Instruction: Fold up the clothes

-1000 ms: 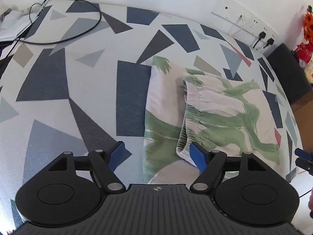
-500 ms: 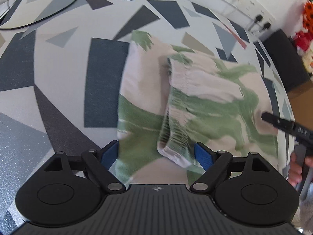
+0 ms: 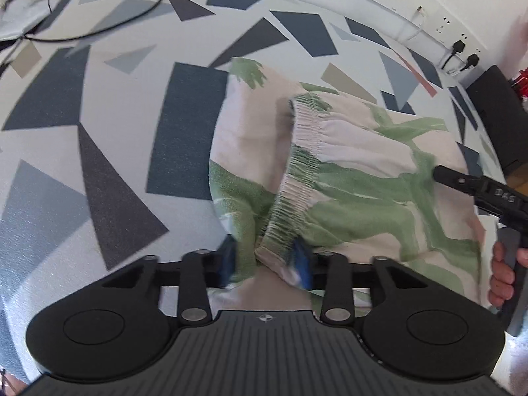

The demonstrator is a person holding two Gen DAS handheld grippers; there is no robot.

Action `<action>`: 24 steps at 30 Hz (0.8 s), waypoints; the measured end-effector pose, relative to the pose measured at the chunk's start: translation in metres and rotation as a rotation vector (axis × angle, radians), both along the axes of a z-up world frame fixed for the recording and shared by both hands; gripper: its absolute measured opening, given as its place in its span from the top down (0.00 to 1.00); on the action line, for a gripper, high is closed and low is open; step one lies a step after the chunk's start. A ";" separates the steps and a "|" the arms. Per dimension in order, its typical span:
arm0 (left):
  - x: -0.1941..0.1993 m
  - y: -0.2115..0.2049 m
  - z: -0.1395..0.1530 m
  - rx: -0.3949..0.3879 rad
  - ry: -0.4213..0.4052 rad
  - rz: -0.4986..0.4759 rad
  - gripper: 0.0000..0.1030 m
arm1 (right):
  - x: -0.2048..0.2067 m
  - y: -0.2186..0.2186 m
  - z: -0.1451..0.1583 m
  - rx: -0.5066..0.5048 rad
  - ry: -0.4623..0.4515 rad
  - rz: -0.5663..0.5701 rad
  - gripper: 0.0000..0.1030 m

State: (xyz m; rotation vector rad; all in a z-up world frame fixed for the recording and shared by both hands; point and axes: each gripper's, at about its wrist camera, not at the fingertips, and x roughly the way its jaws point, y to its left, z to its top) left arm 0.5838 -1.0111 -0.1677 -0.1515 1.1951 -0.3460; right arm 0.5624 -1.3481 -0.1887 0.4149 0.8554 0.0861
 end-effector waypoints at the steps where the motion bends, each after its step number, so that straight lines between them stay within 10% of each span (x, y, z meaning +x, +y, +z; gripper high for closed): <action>1: -0.002 -0.001 0.000 0.009 -0.006 -0.010 0.76 | 0.001 0.006 0.001 -0.018 0.008 0.026 0.46; 3: -0.007 0.000 0.003 0.027 -0.022 -0.034 0.80 | 0.001 0.015 0.002 -0.025 0.029 0.075 0.72; 5: -0.010 0.007 0.005 0.038 -0.024 -0.032 0.82 | -0.004 0.020 0.002 -0.013 0.033 0.096 0.73; 14: -0.015 0.048 0.004 0.028 -0.026 -0.008 0.82 | -0.013 0.060 0.000 -0.118 0.000 0.094 0.32; 18: -0.017 0.055 0.004 0.064 -0.042 -0.042 0.82 | -0.008 0.096 0.002 -0.203 0.008 0.139 0.66; 24: -0.012 0.072 0.006 0.139 -0.070 -0.085 0.82 | -0.003 0.145 0.008 -0.239 0.040 0.094 0.77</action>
